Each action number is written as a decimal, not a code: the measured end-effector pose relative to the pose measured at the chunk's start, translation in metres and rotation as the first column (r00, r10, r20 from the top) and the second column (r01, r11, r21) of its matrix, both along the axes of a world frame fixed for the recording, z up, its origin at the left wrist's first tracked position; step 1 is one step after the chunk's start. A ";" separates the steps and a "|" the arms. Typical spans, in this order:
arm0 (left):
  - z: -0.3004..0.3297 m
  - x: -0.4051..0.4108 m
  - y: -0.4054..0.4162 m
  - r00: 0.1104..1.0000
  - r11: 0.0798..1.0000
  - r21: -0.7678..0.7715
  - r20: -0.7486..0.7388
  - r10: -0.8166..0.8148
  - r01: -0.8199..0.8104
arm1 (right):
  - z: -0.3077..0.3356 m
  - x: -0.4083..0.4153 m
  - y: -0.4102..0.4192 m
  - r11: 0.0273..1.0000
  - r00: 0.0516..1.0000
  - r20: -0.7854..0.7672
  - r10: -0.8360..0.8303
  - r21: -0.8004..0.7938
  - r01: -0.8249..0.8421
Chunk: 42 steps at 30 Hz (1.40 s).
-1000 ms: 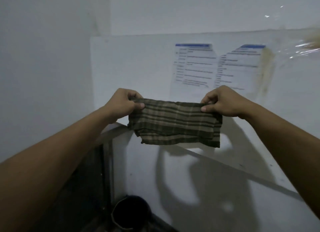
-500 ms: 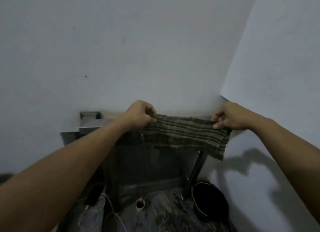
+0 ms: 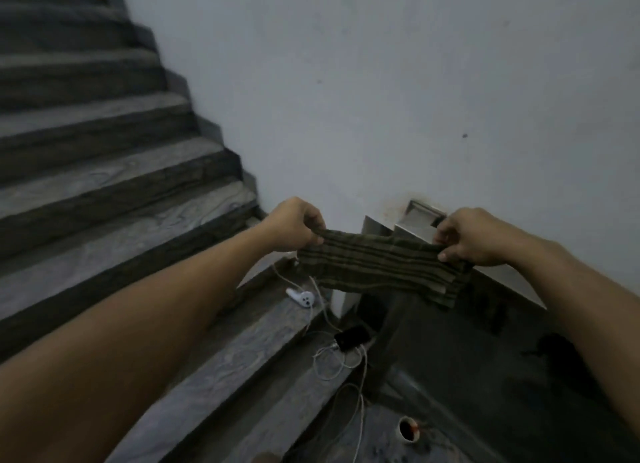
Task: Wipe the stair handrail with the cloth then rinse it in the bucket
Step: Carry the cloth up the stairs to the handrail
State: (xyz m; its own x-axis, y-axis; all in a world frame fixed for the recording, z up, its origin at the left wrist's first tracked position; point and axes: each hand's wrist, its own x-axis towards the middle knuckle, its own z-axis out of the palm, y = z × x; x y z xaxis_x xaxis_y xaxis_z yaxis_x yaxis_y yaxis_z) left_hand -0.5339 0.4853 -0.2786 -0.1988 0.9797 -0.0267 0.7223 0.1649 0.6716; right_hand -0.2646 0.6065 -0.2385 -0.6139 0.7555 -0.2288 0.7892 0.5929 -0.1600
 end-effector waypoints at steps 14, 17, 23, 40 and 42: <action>0.001 -0.258 -0.127 0.803 0.803 -0.011 0.009 0.596 -0.596 | 0.005 -0.377 0.011 0.817 0.816 -0.048 0.575 -0.020 -0.577; 0.020 -0.326 -0.142 0.759 0.758 -0.048 0.018 0.651 -0.650 | 0.019 -0.466 0.009 0.773 0.773 -0.052 0.633 -0.016 -0.634; 0.083 -0.442 -0.150 0.681 0.682 -0.038 0.039 0.731 -0.730 | 0.080 -0.608 0.014 0.702 0.701 -0.047 0.712 0.052 -0.710; 0.299 -0.683 -0.127 0.401 0.400 0.058 -0.002 0.916 -0.915 | 0.296 -0.934 0.049 0.475 0.467 -0.088 0.880 0.210 -0.854; 0.320 -0.708 -0.133 0.376 0.375 0.059 0.000 0.927 -0.925 | 0.319 -0.967 0.045 0.462 0.451 -0.098 0.887 0.218 -0.860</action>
State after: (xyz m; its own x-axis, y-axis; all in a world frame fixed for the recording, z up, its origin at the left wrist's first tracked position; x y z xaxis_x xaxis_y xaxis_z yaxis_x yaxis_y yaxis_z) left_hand -1.2422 0.3528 0.0419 -0.9825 0.1835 0.0314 0.1555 0.7161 0.6804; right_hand -1.2312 0.6513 0.0807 -0.9813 -0.1925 0.0026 -0.1917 0.9759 -0.1039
